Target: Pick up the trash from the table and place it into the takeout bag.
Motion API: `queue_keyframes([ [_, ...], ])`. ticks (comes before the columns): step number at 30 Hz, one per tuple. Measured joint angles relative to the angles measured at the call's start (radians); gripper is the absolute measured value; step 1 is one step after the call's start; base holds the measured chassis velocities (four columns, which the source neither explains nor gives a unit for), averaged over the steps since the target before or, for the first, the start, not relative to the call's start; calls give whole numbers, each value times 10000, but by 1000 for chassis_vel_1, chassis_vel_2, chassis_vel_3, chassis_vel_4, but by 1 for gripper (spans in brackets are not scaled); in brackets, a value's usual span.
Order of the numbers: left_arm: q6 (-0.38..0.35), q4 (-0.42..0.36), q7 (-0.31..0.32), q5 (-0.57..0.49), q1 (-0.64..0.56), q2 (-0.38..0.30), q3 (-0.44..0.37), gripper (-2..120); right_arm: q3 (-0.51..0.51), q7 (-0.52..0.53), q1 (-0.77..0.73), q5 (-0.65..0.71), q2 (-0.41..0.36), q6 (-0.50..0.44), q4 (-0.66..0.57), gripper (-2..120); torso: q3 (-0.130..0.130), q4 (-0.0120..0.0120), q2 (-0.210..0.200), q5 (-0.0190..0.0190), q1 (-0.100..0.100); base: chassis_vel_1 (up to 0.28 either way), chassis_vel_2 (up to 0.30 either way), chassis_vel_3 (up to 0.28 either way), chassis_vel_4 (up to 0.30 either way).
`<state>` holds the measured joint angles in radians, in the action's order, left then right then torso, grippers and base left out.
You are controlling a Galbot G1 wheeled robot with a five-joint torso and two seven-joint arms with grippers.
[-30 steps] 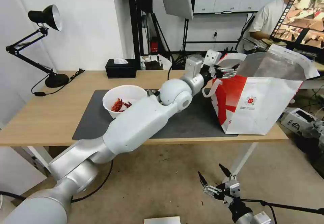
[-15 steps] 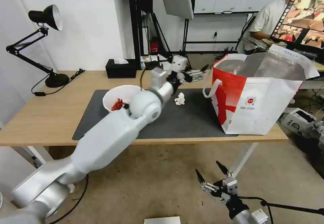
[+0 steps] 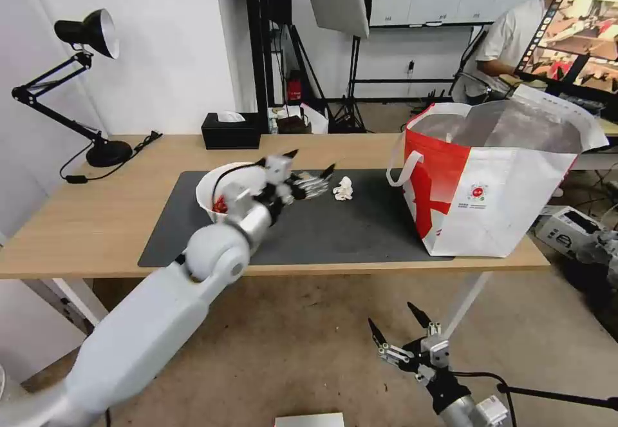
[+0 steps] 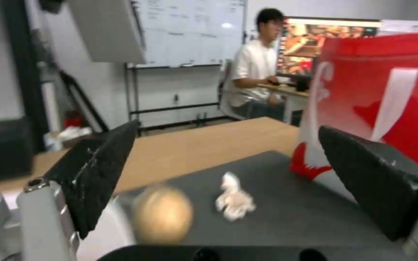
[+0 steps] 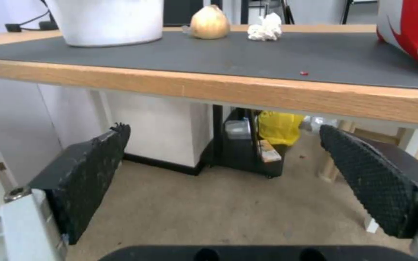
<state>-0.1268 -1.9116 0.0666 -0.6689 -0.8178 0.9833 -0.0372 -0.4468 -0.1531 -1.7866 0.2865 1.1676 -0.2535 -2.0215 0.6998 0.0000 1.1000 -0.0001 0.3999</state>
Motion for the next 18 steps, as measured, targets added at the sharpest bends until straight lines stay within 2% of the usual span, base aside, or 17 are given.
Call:
queue_keyframes([
  [1,112,-149,-36,140,-572,-3,-310,100,10,0,4,1,-4,-7,-7,100,1,1,0,-2,0,0,0,0,0],
  [2,112,-149,-36,140,-572,-3,-310,100,10,0,4,1,-4,-7,-7,100,1,1,0,-2,0,0,0,0,0],
  [4,443,-384,-86,522,-1649,49,-802,100,22,0,10,1,-3,-18,-25,100,0,1,0,-1,-1,0,0,0,0],
  [5,443,-384,-86,522,-1649,49,-802,100,22,0,10,1,-3,-18,-25,100,0,1,0,-1,-1,0,0,0,0],
  [8,916,-786,-106,917,-3152,113,-1497,100,152,-1,90,2,32,-60,52,100,0,0,1,6,0,0,0,0,0],
  [9,916,-786,-106,917,-3152,113,-1497,100,152,-1,90,2,32,-60,52,100,0,0,1,6,0,0,0,0,0],
  [12,1244,-1028,-124,1267,-4289,349,-2054,100,215,-2,99,1,31,-121,78,100,0,0,1,2,-1,0,0,0,0],
  [18,1569,-1097,-150,1425,-5235,650,-2735,100,121,-3,-2,31,-16,-235,13,100,0,0,1,1,-1,0,0,0,0],
])
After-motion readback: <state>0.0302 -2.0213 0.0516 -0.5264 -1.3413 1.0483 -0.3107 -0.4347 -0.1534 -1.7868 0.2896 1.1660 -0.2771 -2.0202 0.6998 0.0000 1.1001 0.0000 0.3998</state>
